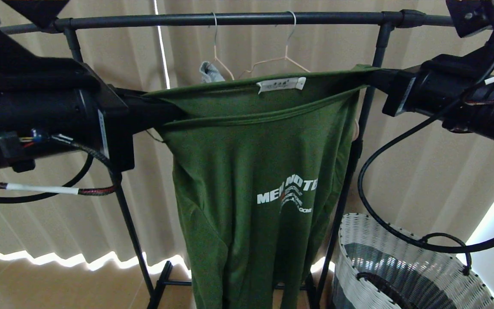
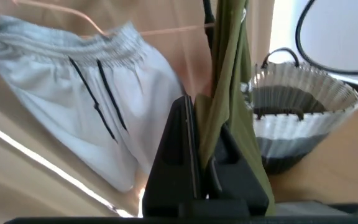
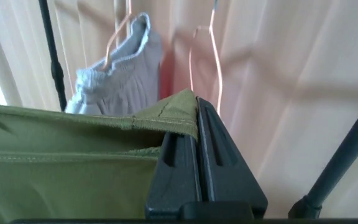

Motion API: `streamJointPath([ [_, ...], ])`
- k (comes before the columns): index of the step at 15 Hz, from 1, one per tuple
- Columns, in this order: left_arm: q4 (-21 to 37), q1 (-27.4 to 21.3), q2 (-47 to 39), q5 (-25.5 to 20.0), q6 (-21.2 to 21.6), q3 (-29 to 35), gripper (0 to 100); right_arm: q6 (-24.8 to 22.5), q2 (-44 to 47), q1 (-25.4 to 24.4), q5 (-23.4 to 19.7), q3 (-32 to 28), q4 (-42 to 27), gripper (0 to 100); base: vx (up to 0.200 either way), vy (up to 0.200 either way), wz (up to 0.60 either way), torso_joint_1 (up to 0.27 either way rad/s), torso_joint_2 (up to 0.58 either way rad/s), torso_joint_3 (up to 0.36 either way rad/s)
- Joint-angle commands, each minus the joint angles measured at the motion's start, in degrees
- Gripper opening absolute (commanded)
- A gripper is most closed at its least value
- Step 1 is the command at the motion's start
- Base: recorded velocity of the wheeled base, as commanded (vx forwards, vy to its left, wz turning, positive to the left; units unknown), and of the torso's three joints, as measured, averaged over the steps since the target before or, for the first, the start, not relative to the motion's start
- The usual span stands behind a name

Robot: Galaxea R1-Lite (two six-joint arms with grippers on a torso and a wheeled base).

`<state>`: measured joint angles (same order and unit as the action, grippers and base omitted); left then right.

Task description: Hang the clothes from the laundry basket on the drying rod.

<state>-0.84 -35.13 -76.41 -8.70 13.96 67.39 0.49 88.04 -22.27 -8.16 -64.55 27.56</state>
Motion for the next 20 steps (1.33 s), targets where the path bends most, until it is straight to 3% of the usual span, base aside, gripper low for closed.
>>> streamJointPath([
  [1, -2.5, 1.6, -4.4, 3.3, -0.2, 3.5, 0, -0.8, -2.4, 1.6, 0.1, 0.1, -0.3, 0, 0.000, 0.000, 0.00, 0.000, 0.00, 0.000],
  [3, -6.4, 1.9, -9.3, 12.0, -0.8, 7.5, 0, -1.3, -5.0, 1.7, 0.1, 0.4, -1.3, 0, 0.000, 0.000, 0.00, 0.000, 0.00, 0.000],
  [4, -8.7, 1.8, -10.5, 13.9, -1.5, 8.1, 0, -1.3, -6.2, 1.7, 0.0, 0.6, -1.7, 0, 0.000, 0.000, 0.00, 0.000, 0.00, 0.000],
  [7, -12.0, 1.6, -11.4, 14.2, -2.4, 6.5, 0, -1.4, -8.7, 1.7, 0.0, 6.6, -2.0, 0, 0.000, 0.000, 0.00, 0.000, 0.00, 0.000],
  [14, -12.0, -0.6, -9.1, 14.2, -3.9, 2.3, 0, -1.4, -9.3, 1.5, -0.1, 8.4, -1.9, 0, 0.000, 0.000, 0.00, 0.000, 0.00, 0.000],
  [20, -11.9, -0.6, -8.7, 14.4, -3.9, 3.0, 0, -1.4, -9.8, 1.4, -0.2, 8.2, -2.3, 0, 0.000, 0.000, 0.00, 0.000, 0.00, 0.000],
])
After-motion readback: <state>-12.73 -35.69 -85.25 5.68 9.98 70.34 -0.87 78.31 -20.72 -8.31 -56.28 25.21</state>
